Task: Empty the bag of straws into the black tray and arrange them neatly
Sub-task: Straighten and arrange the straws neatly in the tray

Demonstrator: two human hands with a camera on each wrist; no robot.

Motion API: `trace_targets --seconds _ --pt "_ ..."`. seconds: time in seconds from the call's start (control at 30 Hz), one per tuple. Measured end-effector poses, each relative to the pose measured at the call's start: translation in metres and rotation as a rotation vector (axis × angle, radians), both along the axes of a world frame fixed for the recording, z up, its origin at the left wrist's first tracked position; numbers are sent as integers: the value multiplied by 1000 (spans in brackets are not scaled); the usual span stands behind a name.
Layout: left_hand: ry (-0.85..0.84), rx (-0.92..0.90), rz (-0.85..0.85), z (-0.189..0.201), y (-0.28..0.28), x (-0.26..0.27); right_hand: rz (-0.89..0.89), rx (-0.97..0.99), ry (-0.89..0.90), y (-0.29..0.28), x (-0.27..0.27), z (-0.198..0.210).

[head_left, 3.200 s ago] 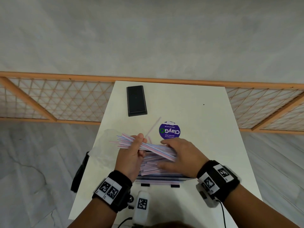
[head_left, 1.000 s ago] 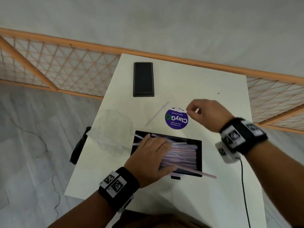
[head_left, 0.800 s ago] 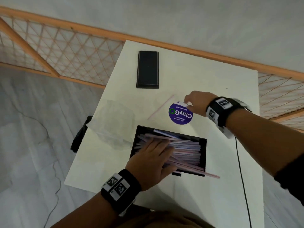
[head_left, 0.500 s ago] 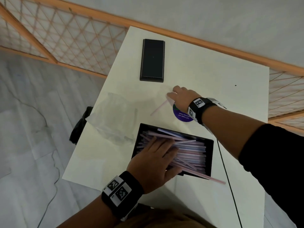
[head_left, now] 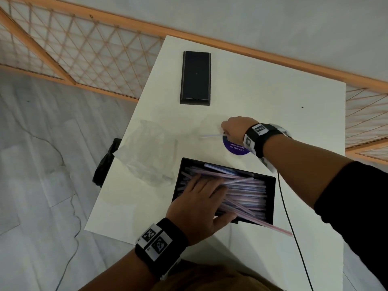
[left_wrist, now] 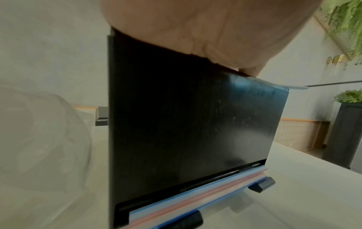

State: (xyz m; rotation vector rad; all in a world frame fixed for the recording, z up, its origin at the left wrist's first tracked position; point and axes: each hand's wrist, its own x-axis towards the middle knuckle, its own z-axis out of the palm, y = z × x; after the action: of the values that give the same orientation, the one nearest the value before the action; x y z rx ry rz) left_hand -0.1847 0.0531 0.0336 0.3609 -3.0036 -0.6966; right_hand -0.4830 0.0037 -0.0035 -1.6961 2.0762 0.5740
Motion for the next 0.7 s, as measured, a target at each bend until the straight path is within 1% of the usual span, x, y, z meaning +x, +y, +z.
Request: trace_targets --seconds 0.1,0.17,0.23,0.3,0.4,0.47,0.53,0.63,0.7 --pt "68 59 32 4 -3 1 -98 -135 -94 18 -7 55" --pt "117 93 58 5 -4 3 -143 -230 -160 40 -4 93" --pt "156 82 89 8 -4 5 -172 -304 -241 66 7 128" --pt "203 37 133 12 -2 7 -191 -349 -316 97 26 151" --pt "361 -2 232 18 1 10 -200 -358 -388 139 64 155" --pt "386 37 295 25 1 10 -208 -317 -412 154 89 144" --pt "322 47 311 29 -1 8 -214 -281 -396 160 108 132" --pt "181 19 272 27 -6 6 -224 -331 -316 170 124 122" --pt "141 11 243 22 -9 7 -238 -298 -278 178 133 121"
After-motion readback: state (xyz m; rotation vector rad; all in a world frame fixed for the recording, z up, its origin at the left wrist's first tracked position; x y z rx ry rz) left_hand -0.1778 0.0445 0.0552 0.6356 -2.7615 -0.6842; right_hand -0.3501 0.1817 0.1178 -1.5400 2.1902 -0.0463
